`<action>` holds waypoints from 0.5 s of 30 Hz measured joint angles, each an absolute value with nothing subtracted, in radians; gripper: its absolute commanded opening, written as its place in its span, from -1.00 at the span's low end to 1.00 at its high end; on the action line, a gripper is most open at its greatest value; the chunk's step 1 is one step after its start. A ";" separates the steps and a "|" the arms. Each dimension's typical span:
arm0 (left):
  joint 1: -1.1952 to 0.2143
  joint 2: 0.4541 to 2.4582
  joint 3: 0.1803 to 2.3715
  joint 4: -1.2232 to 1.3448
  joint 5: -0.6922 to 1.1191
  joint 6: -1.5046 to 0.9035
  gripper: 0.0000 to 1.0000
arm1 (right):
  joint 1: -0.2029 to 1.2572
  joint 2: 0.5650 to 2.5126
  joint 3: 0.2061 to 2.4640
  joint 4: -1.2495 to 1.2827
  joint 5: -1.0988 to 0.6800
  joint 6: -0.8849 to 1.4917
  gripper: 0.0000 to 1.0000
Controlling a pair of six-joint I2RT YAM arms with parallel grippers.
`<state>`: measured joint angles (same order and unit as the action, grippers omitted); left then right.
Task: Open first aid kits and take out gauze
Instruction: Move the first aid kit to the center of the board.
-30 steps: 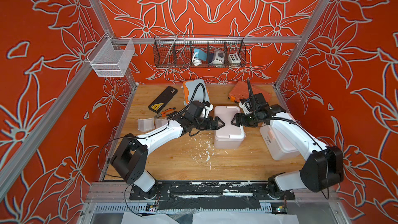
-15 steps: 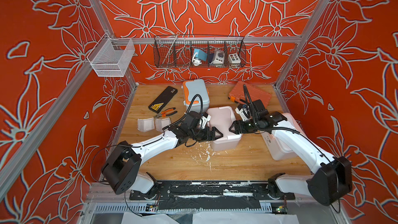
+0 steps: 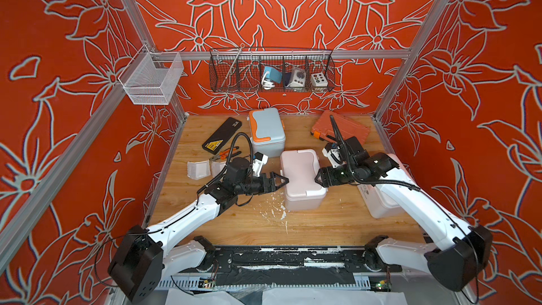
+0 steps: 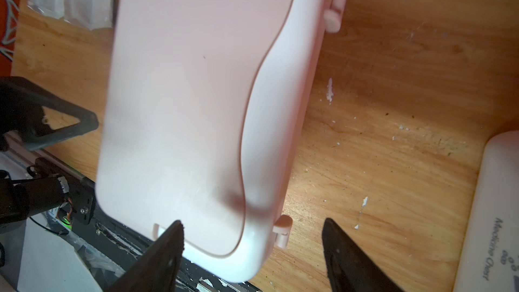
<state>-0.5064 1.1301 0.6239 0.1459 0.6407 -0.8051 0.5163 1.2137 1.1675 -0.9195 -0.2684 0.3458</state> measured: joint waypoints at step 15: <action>-0.398 1.364 0.587 0.545 0.823 -0.905 0.90 | 0.539 1.409 1.305 -0.905 -0.477 0.302 -0.57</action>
